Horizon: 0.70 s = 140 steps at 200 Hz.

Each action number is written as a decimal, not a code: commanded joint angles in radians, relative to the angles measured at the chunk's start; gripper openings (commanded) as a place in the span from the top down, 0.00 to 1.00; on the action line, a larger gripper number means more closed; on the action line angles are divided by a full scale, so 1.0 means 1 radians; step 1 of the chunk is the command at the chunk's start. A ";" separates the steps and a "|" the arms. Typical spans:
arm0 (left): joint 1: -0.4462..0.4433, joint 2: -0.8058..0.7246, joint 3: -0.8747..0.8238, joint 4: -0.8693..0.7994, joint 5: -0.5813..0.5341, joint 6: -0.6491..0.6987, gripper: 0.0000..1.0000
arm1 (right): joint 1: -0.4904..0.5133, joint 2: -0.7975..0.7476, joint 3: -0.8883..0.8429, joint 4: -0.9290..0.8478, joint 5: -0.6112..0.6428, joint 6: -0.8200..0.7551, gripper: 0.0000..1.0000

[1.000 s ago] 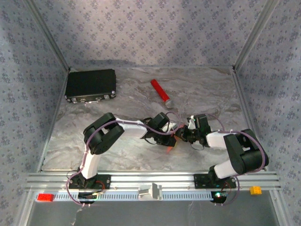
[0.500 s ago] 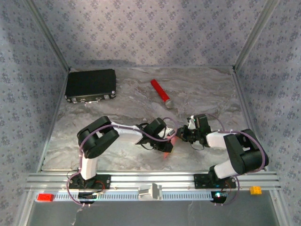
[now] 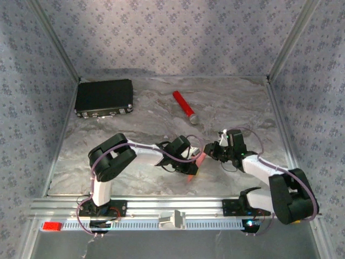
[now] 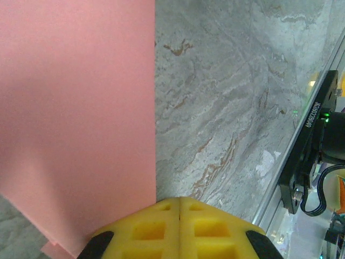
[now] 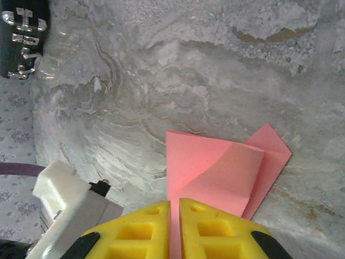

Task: Fold a paper plane with a square sheet of paper (pick it up from the middle)
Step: Perform the fifth fold on the wing at the bottom-center of the table.

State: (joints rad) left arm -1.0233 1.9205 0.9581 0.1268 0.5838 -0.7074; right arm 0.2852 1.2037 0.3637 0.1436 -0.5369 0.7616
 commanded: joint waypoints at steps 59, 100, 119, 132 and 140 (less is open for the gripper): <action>-0.011 0.052 -0.032 -0.051 -0.015 -0.009 0.97 | 0.187 0.098 0.005 0.028 0.091 0.051 0.88; -0.011 0.046 -0.036 -0.042 -0.014 -0.013 0.97 | 0.195 0.207 -0.004 0.084 0.097 0.050 0.90; -0.010 0.041 -0.038 -0.043 -0.015 -0.013 0.97 | 0.185 0.230 -0.007 0.063 0.125 0.040 0.91; -0.011 0.034 -0.042 -0.044 -0.018 -0.013 0.96 | 0.184 0.240 -0.010 0.044 0.149 0.039 0.92; -0.010 0.028 -0.044 -0.043 -0.019 -0.012 0.96 | 0.183 0.246 -0.011 0.030 0.165 0.036 0.92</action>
State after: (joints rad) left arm -1.0176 1.9247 0.9512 0.1402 0.6044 -0.7448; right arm 0.4736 1.4002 0.3637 0.2363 -0.4667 0.8036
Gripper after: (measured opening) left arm 0.045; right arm 0.085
